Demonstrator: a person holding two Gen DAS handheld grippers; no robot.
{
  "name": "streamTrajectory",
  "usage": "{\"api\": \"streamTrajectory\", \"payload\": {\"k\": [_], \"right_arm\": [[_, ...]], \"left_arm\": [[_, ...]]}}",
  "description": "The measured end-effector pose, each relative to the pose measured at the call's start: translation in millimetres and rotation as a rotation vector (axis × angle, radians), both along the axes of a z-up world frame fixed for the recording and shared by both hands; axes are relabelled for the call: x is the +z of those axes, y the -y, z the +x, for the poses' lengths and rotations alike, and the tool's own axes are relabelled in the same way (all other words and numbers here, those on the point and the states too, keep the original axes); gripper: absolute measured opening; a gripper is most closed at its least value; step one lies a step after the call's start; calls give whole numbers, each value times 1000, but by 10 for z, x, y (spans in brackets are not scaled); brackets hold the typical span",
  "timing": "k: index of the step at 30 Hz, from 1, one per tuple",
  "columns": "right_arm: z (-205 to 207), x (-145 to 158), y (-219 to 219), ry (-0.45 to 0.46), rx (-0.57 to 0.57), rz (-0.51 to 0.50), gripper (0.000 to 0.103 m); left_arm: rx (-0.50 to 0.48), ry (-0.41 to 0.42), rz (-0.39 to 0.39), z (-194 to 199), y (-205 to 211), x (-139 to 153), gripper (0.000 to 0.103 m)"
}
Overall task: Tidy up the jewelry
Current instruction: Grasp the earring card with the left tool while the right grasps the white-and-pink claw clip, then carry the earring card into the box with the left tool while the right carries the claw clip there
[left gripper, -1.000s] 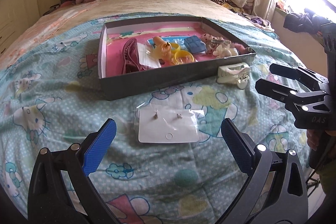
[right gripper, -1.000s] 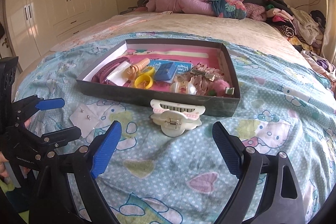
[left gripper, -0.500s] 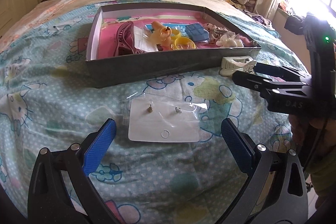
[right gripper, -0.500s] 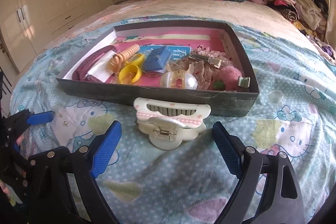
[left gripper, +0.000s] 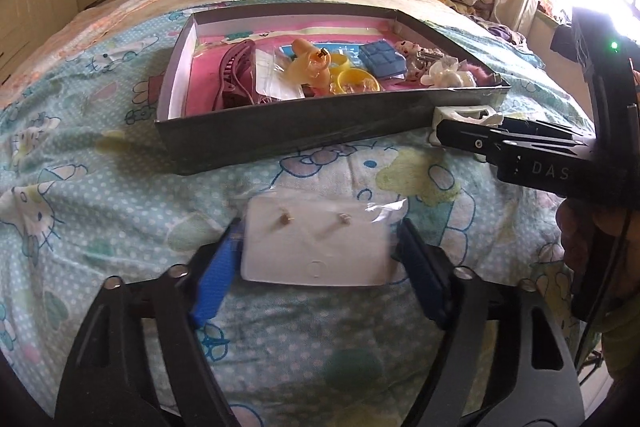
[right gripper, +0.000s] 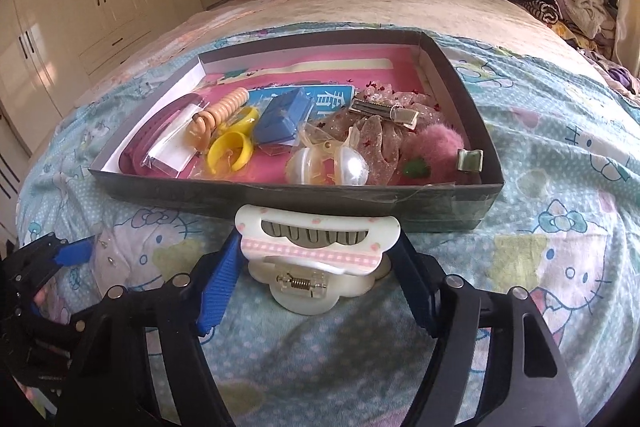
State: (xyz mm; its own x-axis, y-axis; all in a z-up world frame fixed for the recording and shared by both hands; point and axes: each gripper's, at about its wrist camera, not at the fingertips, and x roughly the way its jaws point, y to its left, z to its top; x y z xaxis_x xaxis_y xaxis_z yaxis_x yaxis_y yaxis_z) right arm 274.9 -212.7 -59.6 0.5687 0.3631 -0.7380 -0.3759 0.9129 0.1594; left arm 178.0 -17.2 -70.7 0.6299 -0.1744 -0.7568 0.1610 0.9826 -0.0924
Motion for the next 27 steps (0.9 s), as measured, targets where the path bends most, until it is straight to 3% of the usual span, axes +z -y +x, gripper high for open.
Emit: {"api": "streamTrajectory", "payload": {"k": [13,27], "right_arm": [[-397,178,51,59,48,-14,68],[-664,465,-30,120,105,-4,68]], "left_arm": [[-21,20,-92,-156,-88,165,57],[21,105,-101,-5,-285,523,57]]}}
